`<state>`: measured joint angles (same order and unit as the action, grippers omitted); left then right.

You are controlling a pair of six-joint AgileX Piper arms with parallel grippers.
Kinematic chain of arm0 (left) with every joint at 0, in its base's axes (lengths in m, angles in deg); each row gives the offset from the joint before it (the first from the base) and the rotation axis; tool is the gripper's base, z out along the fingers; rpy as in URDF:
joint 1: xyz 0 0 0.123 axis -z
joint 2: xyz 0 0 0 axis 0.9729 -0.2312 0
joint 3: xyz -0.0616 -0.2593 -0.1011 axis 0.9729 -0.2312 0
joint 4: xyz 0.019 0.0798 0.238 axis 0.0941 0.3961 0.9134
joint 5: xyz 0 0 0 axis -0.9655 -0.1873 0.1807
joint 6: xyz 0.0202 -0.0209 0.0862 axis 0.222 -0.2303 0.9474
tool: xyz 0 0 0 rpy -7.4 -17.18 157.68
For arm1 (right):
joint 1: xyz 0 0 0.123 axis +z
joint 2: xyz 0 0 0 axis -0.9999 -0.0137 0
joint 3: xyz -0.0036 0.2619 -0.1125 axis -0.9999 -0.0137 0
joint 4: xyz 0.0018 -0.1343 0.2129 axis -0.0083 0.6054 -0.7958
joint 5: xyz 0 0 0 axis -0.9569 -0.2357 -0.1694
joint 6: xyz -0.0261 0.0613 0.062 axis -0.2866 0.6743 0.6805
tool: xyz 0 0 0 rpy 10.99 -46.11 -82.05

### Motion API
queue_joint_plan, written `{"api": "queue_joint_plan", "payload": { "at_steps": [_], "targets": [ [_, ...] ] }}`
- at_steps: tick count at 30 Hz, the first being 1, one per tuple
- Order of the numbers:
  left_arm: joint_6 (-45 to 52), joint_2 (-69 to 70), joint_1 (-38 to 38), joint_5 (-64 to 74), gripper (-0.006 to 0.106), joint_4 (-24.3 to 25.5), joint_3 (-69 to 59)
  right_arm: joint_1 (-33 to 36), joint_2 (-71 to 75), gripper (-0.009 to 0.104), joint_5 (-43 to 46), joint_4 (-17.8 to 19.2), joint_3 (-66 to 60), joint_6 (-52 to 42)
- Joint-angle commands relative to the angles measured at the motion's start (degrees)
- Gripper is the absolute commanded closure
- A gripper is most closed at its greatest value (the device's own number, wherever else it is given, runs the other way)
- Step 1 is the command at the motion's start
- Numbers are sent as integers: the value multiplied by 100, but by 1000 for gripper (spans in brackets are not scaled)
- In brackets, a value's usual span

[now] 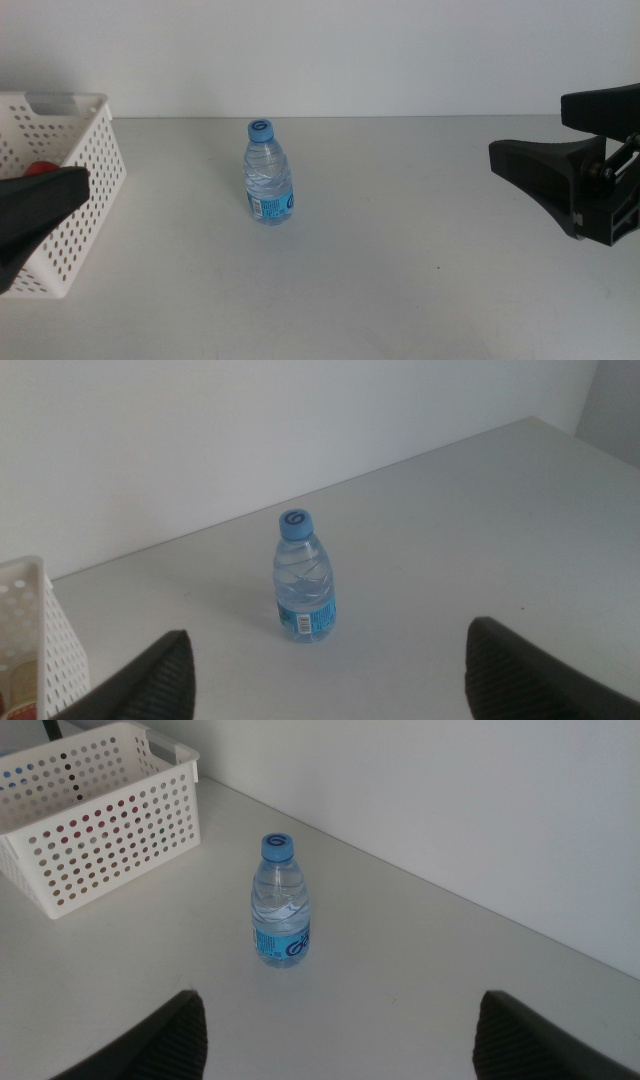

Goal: Use arms to grab the bottles and put them into the dustbin to the left of the table.

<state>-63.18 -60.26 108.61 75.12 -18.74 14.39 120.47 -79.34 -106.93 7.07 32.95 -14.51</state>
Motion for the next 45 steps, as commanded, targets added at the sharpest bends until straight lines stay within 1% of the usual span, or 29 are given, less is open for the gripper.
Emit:
{"api": "queue_joint_plan", "payload": {
  "at_steps": [1, 4, 9, 12, 16, 22, 26, 31, 33, 37, 38, 42, 45],
  "targets": [
    [-42, -42, -6, -436, 10, 30, 133, 24, 56, 27, 384, 10, 143, -63],
    [-2, -92, -6, -795, 10, 136, 131, 24, 56, 27, 384, 10, 143, -63],
    [-29, -402, -6, -1868, 10, 748, 131, 24, 56, 27, 384, 10, 143, -63],
    [-173, -763, -6, -2488, 10, 906, 131, 24, 56, 27, 384, 10, 143, -63],
    [-438, -1307, -11, -3083, 10, 920, 131, 24, 56, 27, 384, 10, 143, -63],
    [-599, -2132, -11, -3249, 10, 920, 131, 24, 56, 27, 384, 10, 143, -63],
    [-599, -2435, -11, -3249, 10, 840, 131, 24, 56, 27, 384, 10, 143, -63],
    [-599, -2473, -11, -3292, 10, 801, 72, 24, 56, 27, 384, 10, 143, -63],
    [-599, -2446, -46, -3484, 10, 677, -118, 24, 56, 27, 384, 10, 143, -63],
    [-592, -2401, -276, -4476, 10, 79, -939, 24, 56, 27, 384, 10, 143, -63],
    [-592, -2401, -330, -4962, 10, -24, -1197, 24, 56, 27, 384, 10, 143, -63],
    [-549, -2454, -458, -6170, 10, -107, -2002, 24, 56, 27, 384, 10, 143, -63],
    [-549, -2487, -556, -6398, 10, -258, -2332, 24, 56, 27, 384, 10, 143, -63]
  ]
}}
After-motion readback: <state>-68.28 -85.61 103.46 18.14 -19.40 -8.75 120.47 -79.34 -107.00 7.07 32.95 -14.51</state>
